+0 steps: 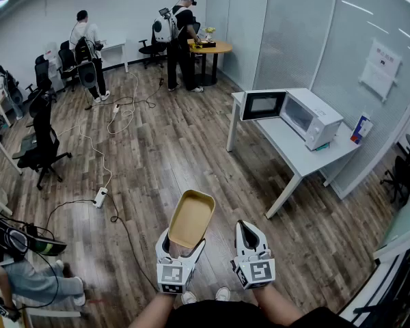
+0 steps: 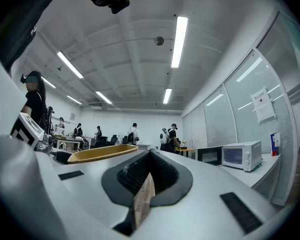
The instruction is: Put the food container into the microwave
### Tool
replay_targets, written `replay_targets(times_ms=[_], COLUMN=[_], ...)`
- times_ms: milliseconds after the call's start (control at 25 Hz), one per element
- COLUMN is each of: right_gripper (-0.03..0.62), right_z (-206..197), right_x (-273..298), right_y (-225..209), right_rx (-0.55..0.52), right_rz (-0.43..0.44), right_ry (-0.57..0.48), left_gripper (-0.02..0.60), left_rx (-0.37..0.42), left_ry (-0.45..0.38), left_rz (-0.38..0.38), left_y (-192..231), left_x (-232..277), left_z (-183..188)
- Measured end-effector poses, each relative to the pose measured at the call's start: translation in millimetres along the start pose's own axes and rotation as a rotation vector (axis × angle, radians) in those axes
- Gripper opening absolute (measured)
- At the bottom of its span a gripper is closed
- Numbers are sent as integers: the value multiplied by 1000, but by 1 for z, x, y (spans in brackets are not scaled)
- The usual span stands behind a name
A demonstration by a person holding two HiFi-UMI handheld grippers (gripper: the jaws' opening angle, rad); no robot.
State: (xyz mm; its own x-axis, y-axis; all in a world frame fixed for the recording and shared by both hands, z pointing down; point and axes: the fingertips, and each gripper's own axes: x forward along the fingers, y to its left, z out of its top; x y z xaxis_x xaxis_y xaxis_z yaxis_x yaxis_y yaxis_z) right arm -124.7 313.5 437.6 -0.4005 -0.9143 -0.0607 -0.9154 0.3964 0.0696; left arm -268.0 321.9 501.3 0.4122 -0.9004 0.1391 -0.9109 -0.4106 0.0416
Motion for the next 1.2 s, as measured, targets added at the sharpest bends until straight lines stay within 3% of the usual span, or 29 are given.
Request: replay_targets(times_ms=[160, 480, 680, 1200], right_gripper=[-2, -2, -2, -2], right_z=[4, 7, 10, 5], right_x=[1, -2, -3, 3], right_y=[-10, -10, -9, 11], right_rx=[-6, -2, 13, 12], right_rz=[1, 30, -8, -55], right_ry=[-12, -29, -64, -42], left_gripper=[469, 469, 469, 469], left_rx=[19, 29, 20, 24], left_ry=[3, -5, -10, -14], left_rz=[29, 6, -1, -50], left_y=[-4, -11, -5, 18], left_x=[7, 13, 11, 7], left_z=[4, 6, 7, 4])
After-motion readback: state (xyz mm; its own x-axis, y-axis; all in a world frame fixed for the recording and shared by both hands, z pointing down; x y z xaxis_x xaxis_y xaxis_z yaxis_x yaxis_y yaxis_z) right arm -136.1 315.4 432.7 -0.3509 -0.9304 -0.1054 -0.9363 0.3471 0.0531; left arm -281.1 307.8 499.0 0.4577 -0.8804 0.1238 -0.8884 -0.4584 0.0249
